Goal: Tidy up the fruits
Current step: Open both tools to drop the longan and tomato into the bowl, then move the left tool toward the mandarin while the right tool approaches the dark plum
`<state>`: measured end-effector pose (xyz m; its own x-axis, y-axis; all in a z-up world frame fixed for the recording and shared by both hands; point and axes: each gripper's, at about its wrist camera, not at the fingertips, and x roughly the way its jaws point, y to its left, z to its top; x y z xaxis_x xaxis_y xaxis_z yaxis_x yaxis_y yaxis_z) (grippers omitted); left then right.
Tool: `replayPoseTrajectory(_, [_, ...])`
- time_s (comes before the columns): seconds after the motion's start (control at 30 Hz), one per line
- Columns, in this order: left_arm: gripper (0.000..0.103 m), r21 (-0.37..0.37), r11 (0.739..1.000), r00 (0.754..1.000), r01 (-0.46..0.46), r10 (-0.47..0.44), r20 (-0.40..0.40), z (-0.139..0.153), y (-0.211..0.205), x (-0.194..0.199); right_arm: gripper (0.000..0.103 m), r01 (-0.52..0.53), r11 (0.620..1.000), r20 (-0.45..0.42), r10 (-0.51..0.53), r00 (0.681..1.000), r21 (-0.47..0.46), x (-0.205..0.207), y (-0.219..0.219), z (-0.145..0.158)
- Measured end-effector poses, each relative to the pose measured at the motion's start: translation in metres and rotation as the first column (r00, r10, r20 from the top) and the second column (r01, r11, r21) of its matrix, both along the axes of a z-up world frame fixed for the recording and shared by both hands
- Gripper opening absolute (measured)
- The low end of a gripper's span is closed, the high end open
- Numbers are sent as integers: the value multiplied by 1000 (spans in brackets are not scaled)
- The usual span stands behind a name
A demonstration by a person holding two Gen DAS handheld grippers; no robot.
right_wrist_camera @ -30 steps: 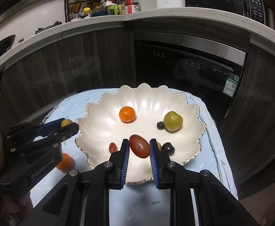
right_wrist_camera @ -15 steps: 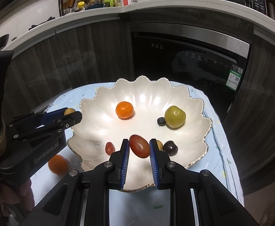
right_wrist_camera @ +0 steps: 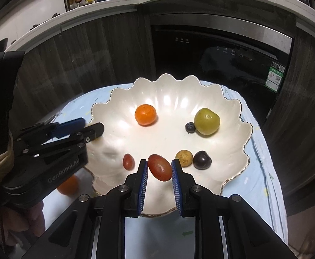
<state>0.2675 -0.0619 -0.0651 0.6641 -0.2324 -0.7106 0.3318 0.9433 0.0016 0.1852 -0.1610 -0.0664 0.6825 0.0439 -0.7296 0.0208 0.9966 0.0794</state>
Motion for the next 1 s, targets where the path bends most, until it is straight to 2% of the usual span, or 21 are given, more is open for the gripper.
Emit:
replayPoseTrajectory(0.07, [51,9,1000,1000,-8,8,4,1,1,0,29,0,1000,-8,0,1000,0,0,0,0])
replayPoseTrajectory(0.13, [58,10,1000,1000,-19,19,9,3,4,-1,54,9,1000,-5,-9,1000,-4,-1,-1,1])
replayPoseTrajectory(0.2, [65,7,999,999,-31,31,19,5,6,-3,68,41,999,12,-41,999,-5,-3,-4,4])
replayPoseTrajectory(0.23, [70,6,999,999,-37,36,24,7,7,-4,71,48,999,19,-48,999,-3,-4,-5,6])
replayPoseTrajectory(0.43, [86,5,998,997,-68,68,47,14,13,-11,71,68,998,34,-68,997,-12,-7,-8,13])
replayPoseTrajectory(1.0, [89,9,993,990,-121,120,69,33,37,-39,71,68,997,89,-65,994,-27,-24,3,32])
